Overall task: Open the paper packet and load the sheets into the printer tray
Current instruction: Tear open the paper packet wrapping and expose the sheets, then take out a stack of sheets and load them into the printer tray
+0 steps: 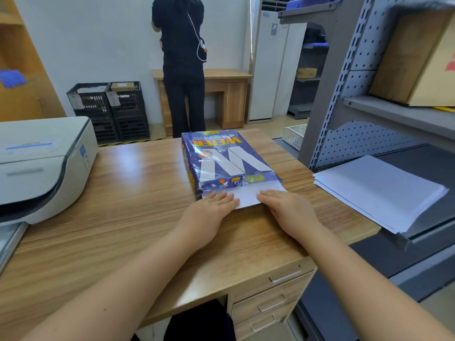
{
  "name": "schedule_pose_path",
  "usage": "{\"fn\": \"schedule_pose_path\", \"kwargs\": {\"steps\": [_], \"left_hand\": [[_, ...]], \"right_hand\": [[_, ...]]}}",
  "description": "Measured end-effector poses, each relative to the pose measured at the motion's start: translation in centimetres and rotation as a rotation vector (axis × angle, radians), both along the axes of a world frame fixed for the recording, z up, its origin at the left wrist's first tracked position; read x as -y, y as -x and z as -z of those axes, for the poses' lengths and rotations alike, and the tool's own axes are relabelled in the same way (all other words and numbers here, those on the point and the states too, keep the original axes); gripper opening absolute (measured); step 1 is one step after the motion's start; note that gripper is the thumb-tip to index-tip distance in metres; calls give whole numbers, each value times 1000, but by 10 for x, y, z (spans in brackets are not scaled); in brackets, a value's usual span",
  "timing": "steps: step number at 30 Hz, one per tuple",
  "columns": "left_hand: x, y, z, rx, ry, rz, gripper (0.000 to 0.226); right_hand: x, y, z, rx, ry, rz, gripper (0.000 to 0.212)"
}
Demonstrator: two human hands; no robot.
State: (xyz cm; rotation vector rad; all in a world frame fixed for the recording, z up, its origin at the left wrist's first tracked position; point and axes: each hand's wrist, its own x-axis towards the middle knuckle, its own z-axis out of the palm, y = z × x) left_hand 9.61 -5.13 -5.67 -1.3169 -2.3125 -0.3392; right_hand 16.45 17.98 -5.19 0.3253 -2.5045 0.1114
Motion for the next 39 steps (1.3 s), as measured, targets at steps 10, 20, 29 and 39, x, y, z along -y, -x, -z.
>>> {"fn": "schedule_pose_path", "kwargs": {"steps": [10,20,29,39], "left_hand": [[5,-46,6,70,-103,72,55],[4,-67,1,75,-159,99,52],[10,-69,-14,760,-685,-57,40],[16,-33,-44,1966,-1437,-339,51]], "right_hand": [[-10,-53,-8,103,66,-147,30],[-40,-23,-58,666,1638,304,23],[-34,-9,-59,712,1639,371,27],[-40,-5,-51,692,1526,378,27]]}}
